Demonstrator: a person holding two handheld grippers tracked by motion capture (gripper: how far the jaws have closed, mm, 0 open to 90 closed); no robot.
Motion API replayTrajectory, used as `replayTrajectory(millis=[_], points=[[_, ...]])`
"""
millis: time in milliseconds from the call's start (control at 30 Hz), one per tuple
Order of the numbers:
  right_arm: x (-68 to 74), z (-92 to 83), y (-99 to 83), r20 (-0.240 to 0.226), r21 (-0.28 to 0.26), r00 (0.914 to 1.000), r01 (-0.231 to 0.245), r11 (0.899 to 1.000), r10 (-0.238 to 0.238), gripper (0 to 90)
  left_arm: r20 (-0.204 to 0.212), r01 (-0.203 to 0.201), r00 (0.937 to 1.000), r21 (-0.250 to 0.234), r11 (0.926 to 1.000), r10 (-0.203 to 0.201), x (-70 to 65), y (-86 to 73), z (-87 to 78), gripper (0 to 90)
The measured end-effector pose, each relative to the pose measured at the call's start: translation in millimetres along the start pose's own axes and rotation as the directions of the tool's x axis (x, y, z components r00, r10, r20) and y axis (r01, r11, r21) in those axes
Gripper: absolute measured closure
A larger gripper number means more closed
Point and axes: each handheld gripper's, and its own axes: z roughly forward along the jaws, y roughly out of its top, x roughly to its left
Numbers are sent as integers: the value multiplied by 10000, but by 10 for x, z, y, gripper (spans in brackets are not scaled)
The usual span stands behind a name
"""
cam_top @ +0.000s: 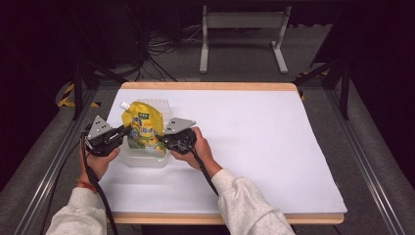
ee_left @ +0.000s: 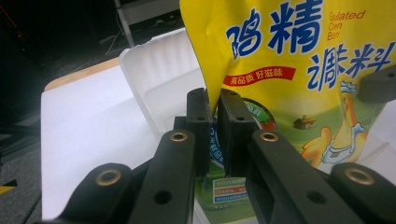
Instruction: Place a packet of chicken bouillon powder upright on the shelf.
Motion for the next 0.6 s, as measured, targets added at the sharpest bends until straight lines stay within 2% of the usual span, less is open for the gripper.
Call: replayTrajectory(millis=[167,400,500,600], points=[[-1,-51,-7,86,-3,9999,75,10000,-75,816,-100,19,9999,-85,10000,-20,-3,4,-27,805],[1,-129,24,206,-55,9996,184,9998,-183,803,-137,273,9995,-819,9963,-285,-29,62,-155,772],[2,-181,54,283,-116,9993,264,9996,-260,790,-271,336,9990,-1022,9942,-366,-45,76,-209,746],[1,-235,79,350,-179,9990,283,9994,-277,788,-208,406,9989,-1126,9928,-432,-61,77,-237,734]])
